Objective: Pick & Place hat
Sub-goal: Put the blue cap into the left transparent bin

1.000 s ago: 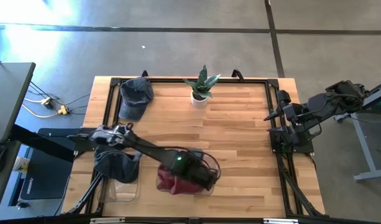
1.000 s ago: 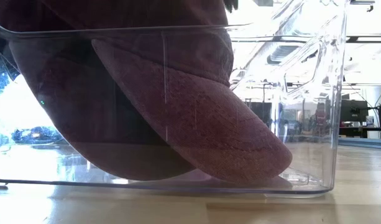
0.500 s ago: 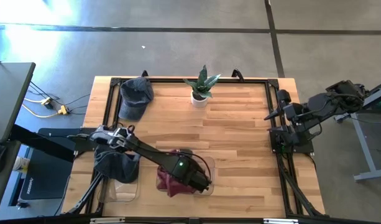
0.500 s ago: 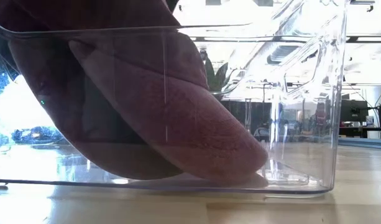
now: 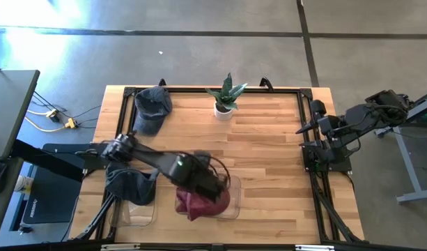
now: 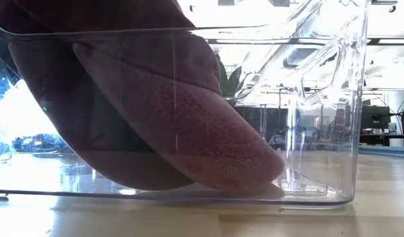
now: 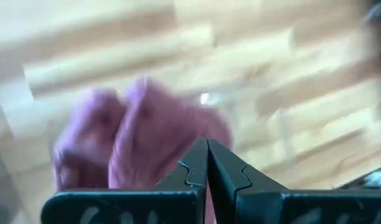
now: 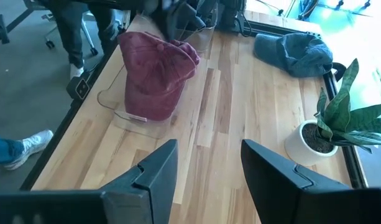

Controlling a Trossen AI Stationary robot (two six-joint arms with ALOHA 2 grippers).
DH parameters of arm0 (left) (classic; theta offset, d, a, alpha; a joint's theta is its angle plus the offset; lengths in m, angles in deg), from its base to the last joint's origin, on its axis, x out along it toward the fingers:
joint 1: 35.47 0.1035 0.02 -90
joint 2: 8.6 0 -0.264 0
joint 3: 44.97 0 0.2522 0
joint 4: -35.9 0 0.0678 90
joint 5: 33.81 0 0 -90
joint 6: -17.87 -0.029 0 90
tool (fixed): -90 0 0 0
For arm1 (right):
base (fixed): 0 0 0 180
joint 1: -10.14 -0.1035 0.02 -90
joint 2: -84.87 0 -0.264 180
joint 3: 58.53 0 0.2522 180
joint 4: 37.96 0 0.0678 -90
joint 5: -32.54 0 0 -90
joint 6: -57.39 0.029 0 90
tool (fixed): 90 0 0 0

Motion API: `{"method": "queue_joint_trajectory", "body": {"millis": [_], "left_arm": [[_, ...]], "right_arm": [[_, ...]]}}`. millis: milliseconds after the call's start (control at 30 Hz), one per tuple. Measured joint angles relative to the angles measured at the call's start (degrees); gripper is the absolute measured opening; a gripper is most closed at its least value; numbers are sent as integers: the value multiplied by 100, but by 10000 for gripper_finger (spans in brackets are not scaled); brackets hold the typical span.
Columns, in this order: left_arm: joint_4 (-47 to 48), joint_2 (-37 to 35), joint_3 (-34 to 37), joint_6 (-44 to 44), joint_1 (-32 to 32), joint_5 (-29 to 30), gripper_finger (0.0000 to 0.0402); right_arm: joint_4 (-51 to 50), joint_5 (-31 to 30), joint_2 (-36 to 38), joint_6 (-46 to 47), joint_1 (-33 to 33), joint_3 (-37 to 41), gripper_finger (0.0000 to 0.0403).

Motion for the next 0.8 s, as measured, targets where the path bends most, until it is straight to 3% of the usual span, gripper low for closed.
{"method": "queue_joint_trajectory", "body": {"millis": [100, 267, 600, 800], "left_arm": [[-5, -278, -14, -189, 196, 357, 6], [-4, -592, -3, -1392, 929, 53, 30], [2, -762, 190, -5234, 2860, -1329, 166], [0, -757, 853, -6574, 3564, -1470, 219]], "right_arm": [[6, -20, -8, -2, 0, 0, 174], [147, -216, -22, 78, 0, 0, 173], [756, -684, -102, 517, 2, 0, 174], [782, -1013, -167, 1034, 2, 0, 173]]}}
